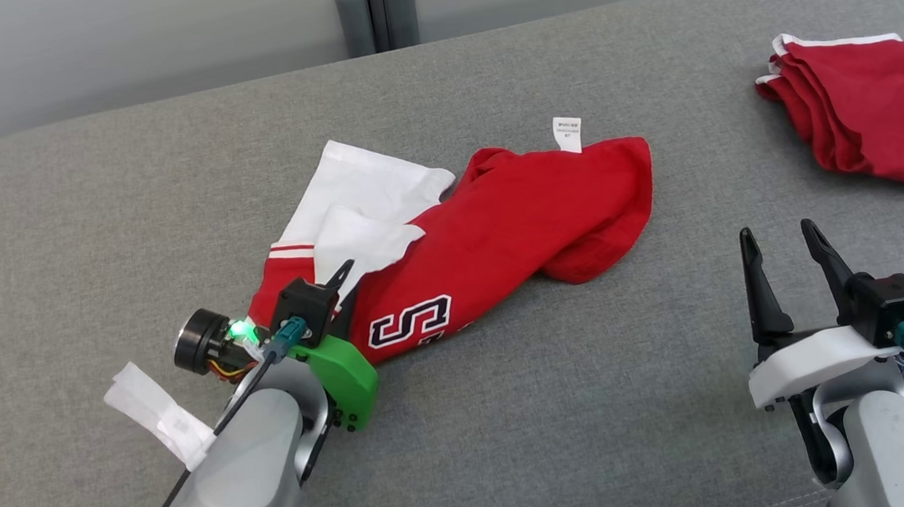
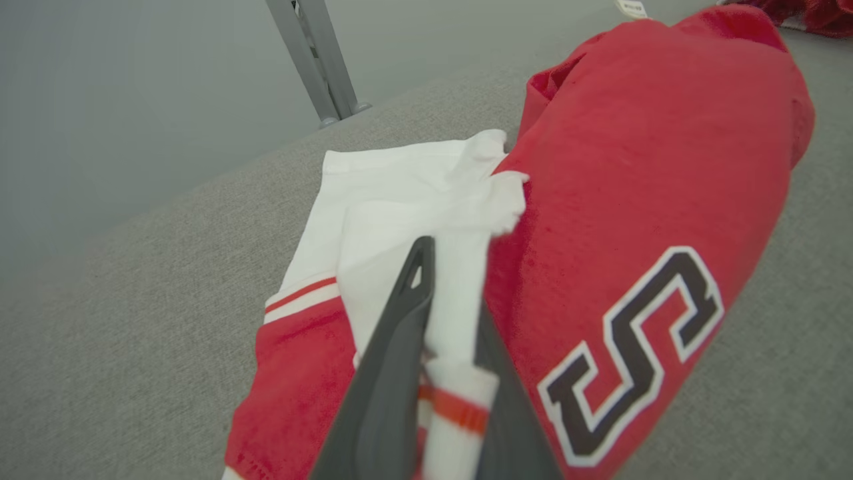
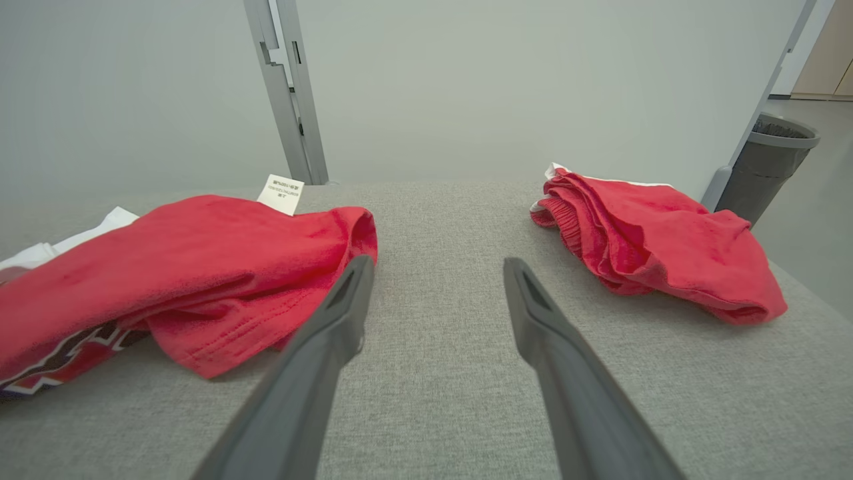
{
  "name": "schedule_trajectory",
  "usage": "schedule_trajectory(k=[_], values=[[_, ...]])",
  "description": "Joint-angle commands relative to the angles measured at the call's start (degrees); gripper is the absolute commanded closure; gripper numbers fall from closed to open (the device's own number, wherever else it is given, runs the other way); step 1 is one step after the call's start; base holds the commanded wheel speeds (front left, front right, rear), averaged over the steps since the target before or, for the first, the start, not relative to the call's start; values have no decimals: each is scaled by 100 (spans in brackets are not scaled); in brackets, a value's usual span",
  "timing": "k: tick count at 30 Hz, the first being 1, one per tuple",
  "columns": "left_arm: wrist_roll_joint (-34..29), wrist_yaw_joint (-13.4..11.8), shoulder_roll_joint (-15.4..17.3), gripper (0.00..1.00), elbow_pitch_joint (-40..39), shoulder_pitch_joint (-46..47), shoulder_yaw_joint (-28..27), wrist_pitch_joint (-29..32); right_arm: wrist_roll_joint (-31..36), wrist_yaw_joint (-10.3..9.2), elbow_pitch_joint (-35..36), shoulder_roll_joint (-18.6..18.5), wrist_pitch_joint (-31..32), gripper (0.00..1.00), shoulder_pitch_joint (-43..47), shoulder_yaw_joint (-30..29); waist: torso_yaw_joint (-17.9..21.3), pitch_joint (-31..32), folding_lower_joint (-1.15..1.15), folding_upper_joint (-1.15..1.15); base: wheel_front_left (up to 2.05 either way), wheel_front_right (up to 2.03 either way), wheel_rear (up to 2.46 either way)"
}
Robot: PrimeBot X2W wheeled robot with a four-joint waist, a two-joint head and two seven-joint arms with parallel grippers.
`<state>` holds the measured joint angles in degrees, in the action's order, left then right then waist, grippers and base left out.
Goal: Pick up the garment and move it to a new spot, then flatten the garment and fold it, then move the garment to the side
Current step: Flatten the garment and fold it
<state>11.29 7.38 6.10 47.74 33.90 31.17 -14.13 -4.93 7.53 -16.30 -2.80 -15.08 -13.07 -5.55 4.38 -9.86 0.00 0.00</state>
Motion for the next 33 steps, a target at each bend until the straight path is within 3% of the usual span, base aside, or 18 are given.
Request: schedule_trajectory(k=[1, 5, 12, 16, 22, 23, 24, 25, 26, 33], values=[[141, 14, -15, 100, -87, 56, 22, -63, 16, -9, 9, -20, -10, 0, -43, -42, -51, 36, 0, 0, 0, 0, 0], [526, 15, 24, 100, -706, -187, 225, -108, 53, -9, -10, -22, -10, 0, 32, -137, -171, 132, 0, 0, 0, 0, 0], [1119, 14, 582, 100, -2493, -1123, 730, -107, 121, -9, -38, -22, -10, 0, 177, -347, -424, 352, 0, 0, 0, 0, 0], [1327, 14, 954, 100, -2914, -1662, 1214, -106, 154, -9, -62, -20, -10, 0, 237, -397, -543, 459, 0, 0, 0, 0, 0], [1853, 14, 1249, 100, -3233, -2057, 1941, -105, 155, -9, -97, -20, -10, 0, 302, -398, -672, 529, 0, 0, 0, 0, 0], [1912, 14, 1268, 90, -3244, -2078, 2020, -104, 153, -9, -100, -21, -10, 0, 302, -404, -689, 534, 0, 0, 0, 0, 0], [1963, 14, 1305, 71, -3238, -2088, 2089, -102, 150, -9, -105, -22, -10, 0, 304, -406, -707, 539, 0, 0, 0, 0, 0], [1974, 14, 1346, 39, -3223, -2085, 2148, -91, 146, -9, -110, -21, -10, 0, 304, -405, -719, 541, 0, 0, 0, 0, 0], [2022, 15, 1423, 0, -3188, -2067, 2231, -91, 134, -9, -123, -21, -10, 0, 303, -403, -742, 551, 0, 0, 0, 0, 0], [2112, 15, 1687, 0, -3562, -1895, 2316, -99, 95, -9, -146, -22, -10, 0, 333, -400, -779, 598, 0, 0, 0, 0, 0]])
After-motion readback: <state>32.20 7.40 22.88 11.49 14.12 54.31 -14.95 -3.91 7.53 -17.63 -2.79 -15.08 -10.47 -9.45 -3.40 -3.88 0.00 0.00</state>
